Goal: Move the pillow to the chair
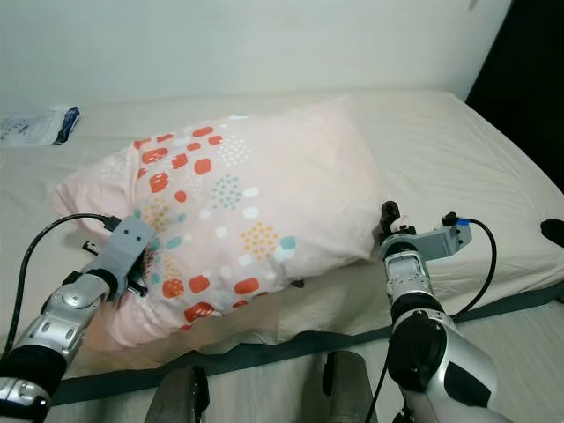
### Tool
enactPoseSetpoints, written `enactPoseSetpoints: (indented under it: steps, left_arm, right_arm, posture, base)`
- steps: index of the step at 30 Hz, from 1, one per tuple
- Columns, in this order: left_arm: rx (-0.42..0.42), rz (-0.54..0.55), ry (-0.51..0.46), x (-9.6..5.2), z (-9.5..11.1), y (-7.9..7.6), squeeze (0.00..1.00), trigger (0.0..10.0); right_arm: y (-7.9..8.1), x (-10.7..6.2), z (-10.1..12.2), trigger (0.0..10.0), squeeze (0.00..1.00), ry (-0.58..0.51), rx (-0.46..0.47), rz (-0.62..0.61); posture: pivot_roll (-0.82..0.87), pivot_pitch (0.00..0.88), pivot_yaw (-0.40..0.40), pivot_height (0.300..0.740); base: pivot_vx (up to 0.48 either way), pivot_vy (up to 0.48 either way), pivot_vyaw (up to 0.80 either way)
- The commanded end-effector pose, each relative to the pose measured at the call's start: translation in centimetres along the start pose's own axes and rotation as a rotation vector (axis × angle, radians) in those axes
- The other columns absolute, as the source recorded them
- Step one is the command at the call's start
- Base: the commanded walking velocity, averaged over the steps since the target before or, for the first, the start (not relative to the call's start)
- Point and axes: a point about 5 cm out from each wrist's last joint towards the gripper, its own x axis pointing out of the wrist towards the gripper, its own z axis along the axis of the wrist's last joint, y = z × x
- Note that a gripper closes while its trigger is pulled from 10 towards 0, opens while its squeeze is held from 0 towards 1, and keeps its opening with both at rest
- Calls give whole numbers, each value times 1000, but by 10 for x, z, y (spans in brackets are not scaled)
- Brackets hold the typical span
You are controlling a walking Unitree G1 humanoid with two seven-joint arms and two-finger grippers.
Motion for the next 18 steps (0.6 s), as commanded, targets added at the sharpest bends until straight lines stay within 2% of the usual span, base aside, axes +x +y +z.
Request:
enactPoseSetpoints:
  steps: [1, 2, 4, 5, 6, 7, 8, 9, 10, 11, 12, 14, 18]
  left_arm:
    - [17, -52, 10, 0, -3, -15, 0, 0]
    - [17, -52, 10, 0, -3, -15, 0, 0]
    - [19, -48, 2, 0, -1, -15, 0, 0]
    - [20, -47, -2, 0, 1, -15, 0, 0]
    - [20, -47, -2, 0, 1, -15, 0, 0]
    - [19, -46, -8, 1, 2, -15, 0, 0]
    - [19, -46, -8, 1, 2, -15, 0, 0]
    - [19, -44, -14, 1, 4, -15, 0, 0]
    - [20, -40, -24, 2, 7, -15, 0, 0]
    - [20, -40, -24, 2, 7, -15, 0, 0]
    - [23, -38, -31, 3, 9, -15, 0, 0]
    - [27, -35, -38, 3, 11, -15, 0, 0]
    - [32, -30, -44, 4, 13, -15, 0, 0]
  right_arm:
    - [-14, -4, -12, 10000, 0, 72, -87, -90]
    - [-14, -4, -12, 10000, 0, 72, -87, -90]
    - [-21, -7, -19, 10000, 0, 121, -155, -151]
    - [-23, -8, -22, 10000, 0, 149, -226, -156]
    - [-23, -8, -22, 10000, 0, 149, -226, -156]
    - [-19, -7, -26, 10000, 0, 164, -264, -126]
    - [-19, -7, -26, 10000, 0, 164, -264, -126]
    - [-12, -6, -29, 10000, 0, 171, -273, -81]
    - [3, -4, -32, 10000, 0, 171, -240, 16]
    - [3, -4, -32, 10000, 0, 171, -240, 16]
    - [15, -3, -33, 10000, 0, 167, -165, 94]
    - [26, -1, -33, 10000, 0, 161, -108, 161]
    - [33, -1, -32, 10000, 0, 156, -70, 198]
  posture:
    - [52, 84, -89, 577]
    - [52, 84, -89, 577]
    - [52, 82, -88, 577]
    - [54, 82, -88, 577]
    - [54, 82, -88, 577]
    - [54, 82, -88, 577]
    - [54, 82, -88, 577]
    - [54, 84, -87, 577]
    - [54, 84, -86, 577]
    - [54, 84, -86, 577]
    - [55, 83, -86, 577]
    - [55, 83, -86, 577]
    - [57, 80, -88, 577]
  base:
    - [0, 0, 0]
    - [0, 0, 0]
    - [0, 0, 0]
    - [0, 0, 0]
    - [0, 0, 0]
    - [0, 0, 0]
    - [0, 0, 0]
    - [0, 0, 0]
    - [0, 0, 0]
    - [0, 0, 0]
    - [0, 0, 0]
    - [0, 0, 0]
    - [0, 0, 0]
